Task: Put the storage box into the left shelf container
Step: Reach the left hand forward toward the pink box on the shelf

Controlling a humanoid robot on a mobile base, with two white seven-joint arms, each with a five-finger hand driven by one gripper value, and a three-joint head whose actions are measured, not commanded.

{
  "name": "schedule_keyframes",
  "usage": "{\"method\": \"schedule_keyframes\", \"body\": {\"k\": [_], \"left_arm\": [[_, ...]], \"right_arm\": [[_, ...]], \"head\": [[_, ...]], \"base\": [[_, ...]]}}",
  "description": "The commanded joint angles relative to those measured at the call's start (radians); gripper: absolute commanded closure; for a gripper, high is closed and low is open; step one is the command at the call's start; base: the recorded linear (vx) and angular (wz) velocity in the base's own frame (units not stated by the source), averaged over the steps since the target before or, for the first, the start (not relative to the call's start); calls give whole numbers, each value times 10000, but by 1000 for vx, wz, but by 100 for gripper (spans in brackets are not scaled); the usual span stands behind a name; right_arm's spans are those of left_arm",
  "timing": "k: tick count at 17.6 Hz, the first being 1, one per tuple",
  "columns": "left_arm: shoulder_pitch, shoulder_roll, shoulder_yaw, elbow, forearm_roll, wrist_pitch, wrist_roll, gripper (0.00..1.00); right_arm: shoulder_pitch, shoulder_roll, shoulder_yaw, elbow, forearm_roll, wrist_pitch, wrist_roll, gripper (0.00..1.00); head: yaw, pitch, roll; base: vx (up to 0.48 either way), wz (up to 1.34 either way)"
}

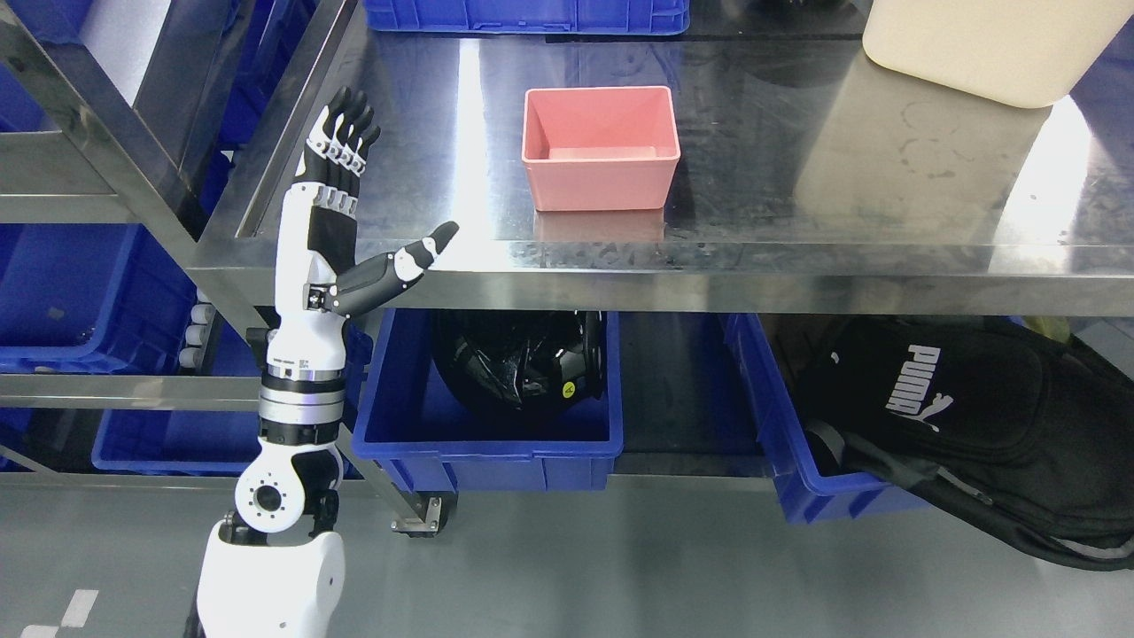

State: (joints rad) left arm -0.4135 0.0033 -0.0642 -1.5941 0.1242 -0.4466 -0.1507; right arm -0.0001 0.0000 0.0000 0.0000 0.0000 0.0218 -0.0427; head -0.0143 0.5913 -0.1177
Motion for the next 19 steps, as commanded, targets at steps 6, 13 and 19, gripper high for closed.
{"method": "schedule_keyframes", "body": {"k": [6, 13, 19], "left_arm": [[-2041, 142, 2033, 3, -60, 1531, -1784, 0], [-5233, 2973, -11, 968, -3094, 3300, -6528, 0], [-7212, 2577, -3325, 2469, -3911, 4540, -6899, 3]], "right_arm": [[93, -175, -46, -175, 16, -4, -2, 0], [93, -175, -46, -175, 16, -4, -2, 0], [93, -175, -46, -175, 16, -4, -2, 0]], "head": [[0, 0, 0], [0, 0, 0], [0, 0, 0]], "base": [[0, 0], [0, 0], [0, 0]]}}
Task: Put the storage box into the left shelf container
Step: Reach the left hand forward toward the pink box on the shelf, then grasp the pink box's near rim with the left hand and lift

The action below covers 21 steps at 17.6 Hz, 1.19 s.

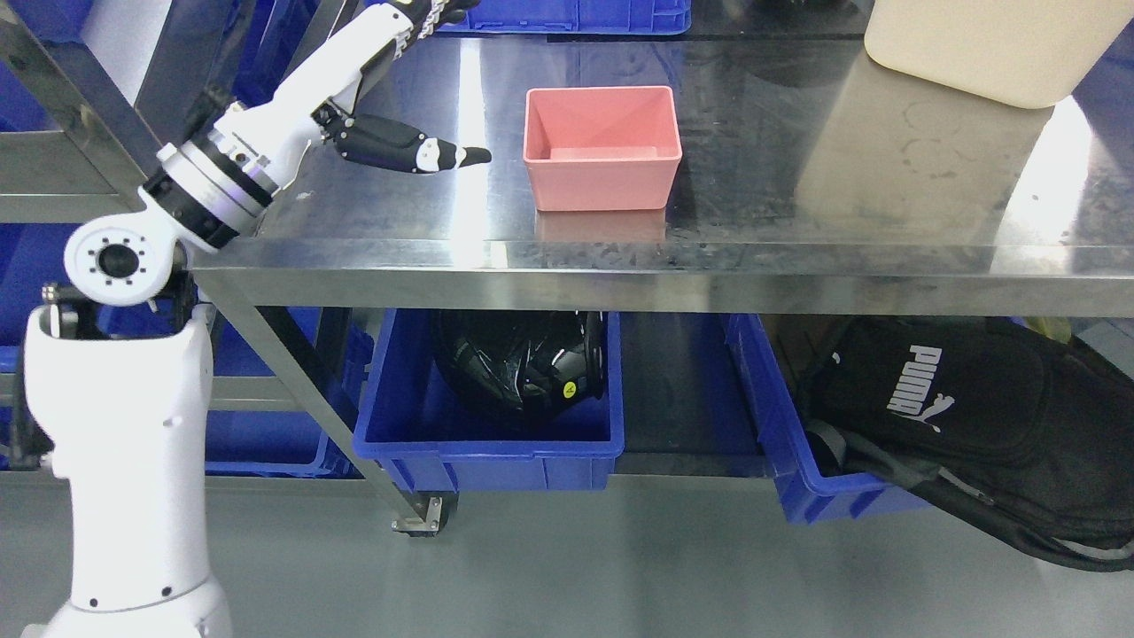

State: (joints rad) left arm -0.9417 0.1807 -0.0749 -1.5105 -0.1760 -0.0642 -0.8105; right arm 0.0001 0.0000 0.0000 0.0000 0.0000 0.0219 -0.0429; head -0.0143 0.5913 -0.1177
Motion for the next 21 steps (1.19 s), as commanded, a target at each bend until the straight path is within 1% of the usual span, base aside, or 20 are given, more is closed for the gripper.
{"method": "schedule_keyframes", "body": {"k": [1, 3, 4, 6, 9, 11, 13, 14, 19, 20, 21], "left_arm": [[-2132, 436, -3710, 1849, -924, 1053, -408, 3], [-2211, -575, -4205, 2446, -955, 1926, -531, 3], [-2287, -960, -4282, 2783, -955, 2083, -638, 3], [-2593, -1453, -4603, 3504, -1153, 2100, -975, 4], [-2870, -1633, -4819, 3997, -1751, 2100, -1358, 6], [-3069, -1633, -5003, 4426, -2439, 2084, -1757, 6], [-3146, -1633, -5004, 4688, -3374, 2084, -1820, 5], [-3147, -1633, -4958, 4810, -3607, 2084, -1835, 5], [-3423, -1633, -4881, 5225, -3962, 2084, -2035, 6], [-3423, -1633, -4881, 5332, -3962, 2084, -2020, 7], [-3408, -1633, -4866, 5440, -3947, 2069, -1959, 12]], "right_arm": [[91, -175, -46, -174, 15, -4, 0, 0], [91, -175, -46, -174, 15, -4, 0, 0], [91, -175, -46, -174, 15, -4, 0, 0], [91, -175, -46, -174, 15, -4, 0, 0], [91, -175, -46, -174, 15, -4, 0, 0], [91, -175, -46, -174, 15, -4, 0, 0], [91, -175, -46, -174, 15, -4, 0, 0], [91, -175, -46, -174, 15, -4, 0, 0], [91, -175, -46, -174, 15, -4, 0, 0], [91, -175, -46, -174, 15, -4, 0, 0], [91, -175, -46, -174, 15, -4, 0, 0]], "head": [[0, 0, 0], [0, 0, 0], [0, -1, 0], [0, 0, 0], [0, 0, 0], [0, 0, 0], [0, -1, 0], [0, 0, 0], [0, 0, 0], [0, 0, 0], [0, 0, 0]], "base": [[0, 0], [0, 0], [0, 0], [0, 0], [0, 0], [0, 0], [0, 0], [0, 0], [0, 0], [0, 0], [0, 0]]}}
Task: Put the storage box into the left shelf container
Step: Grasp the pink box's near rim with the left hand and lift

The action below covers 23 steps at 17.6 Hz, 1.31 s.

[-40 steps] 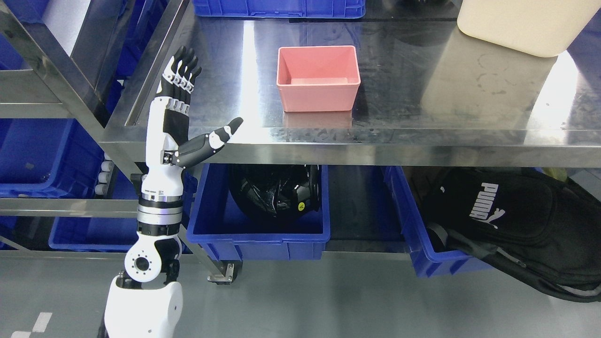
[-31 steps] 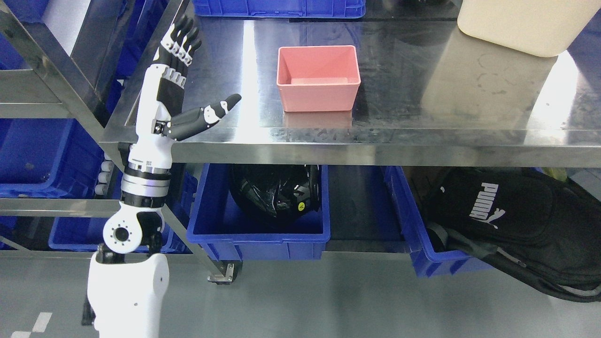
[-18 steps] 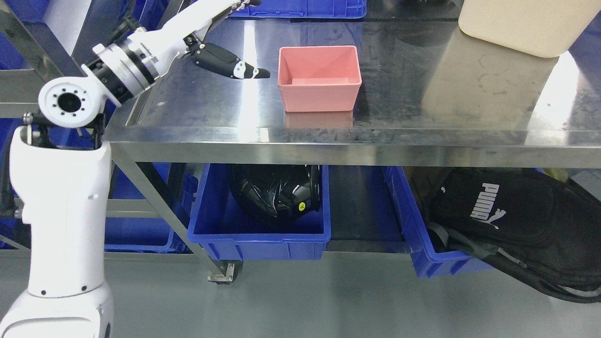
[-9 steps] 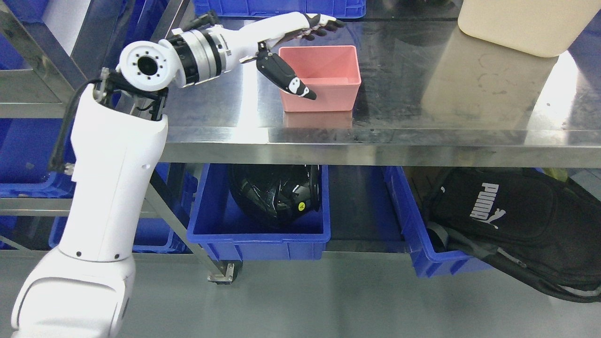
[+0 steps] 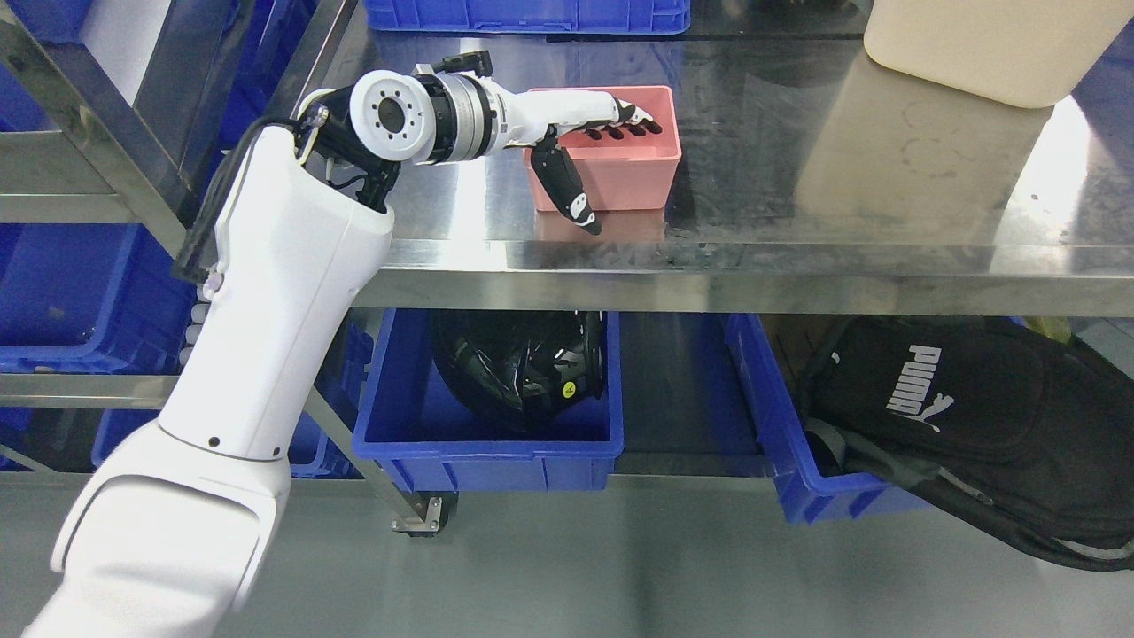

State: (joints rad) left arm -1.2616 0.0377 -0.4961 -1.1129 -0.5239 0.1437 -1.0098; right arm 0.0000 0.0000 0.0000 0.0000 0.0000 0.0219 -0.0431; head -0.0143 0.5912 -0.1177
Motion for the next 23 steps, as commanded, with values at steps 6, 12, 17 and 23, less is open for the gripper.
{"method": "schedule_keyframes", "body": {"k": [6, 12, 17, 23], "left_arm": [[-162, -202, 631, 1863, -468, -574, 97, 57], [160, -202, 3226, 2109, 264, -2341, 218, 100], [358, -202, 3626, 1986, 4603, -2326, 588, 100], [1860, -202, 4101, -110, 8563, -2602, 1183, 99]], "right_arm": [[92, -175, -46, -175, 16, -4, 2, 0], [107, -175, -46, -175, 16, -4, 2, 0], [92, -175, -46, -175, 16, -4, 2, 0], [92, -175, -46, -175, 16, -4, 2, 0]], "head": [[0, 0, 0], [0, 0, 0], [0, 0, 0], [0, 0, 0]], "base": [[0, 0], [0, 0], [0, 0], [0, 0]]}}
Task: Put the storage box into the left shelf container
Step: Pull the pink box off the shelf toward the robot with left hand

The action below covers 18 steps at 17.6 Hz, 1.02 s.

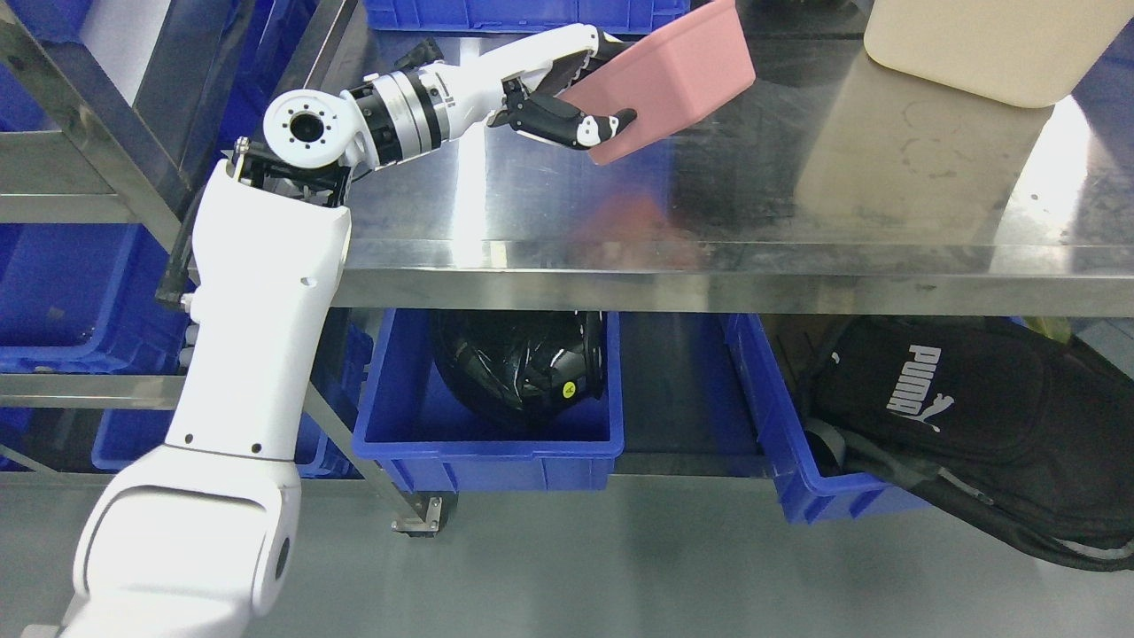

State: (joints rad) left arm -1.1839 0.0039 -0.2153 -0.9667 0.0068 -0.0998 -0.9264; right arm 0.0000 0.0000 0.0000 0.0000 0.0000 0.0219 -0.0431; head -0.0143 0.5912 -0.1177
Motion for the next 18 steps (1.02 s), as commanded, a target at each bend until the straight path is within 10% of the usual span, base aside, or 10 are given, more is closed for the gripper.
{"method": "schedule_keyframes", "body": {"k": [1, 8, 18], "left_arm": [[1556, 136, 1339, -2412, 3716, -183, 837, 99], [4946, 136, 71, -5670, 3890, -1270, 3387, 97], [7788, 136, -900, -5795, 3875, -4201, 3511, 96]], "right_arm": [[92, -175, -46, -175, 15, -4, 2, 0], [92, -175, -46, -175, 15, -4, 2, 0], [92, -175, -46, -175, 15, -4, 2, 0]], "head": [[0, 0, 0], [0, 0, 0], [0, -1, 0]], "base": [[0, 0], [0, 0], [8, 123]]}}
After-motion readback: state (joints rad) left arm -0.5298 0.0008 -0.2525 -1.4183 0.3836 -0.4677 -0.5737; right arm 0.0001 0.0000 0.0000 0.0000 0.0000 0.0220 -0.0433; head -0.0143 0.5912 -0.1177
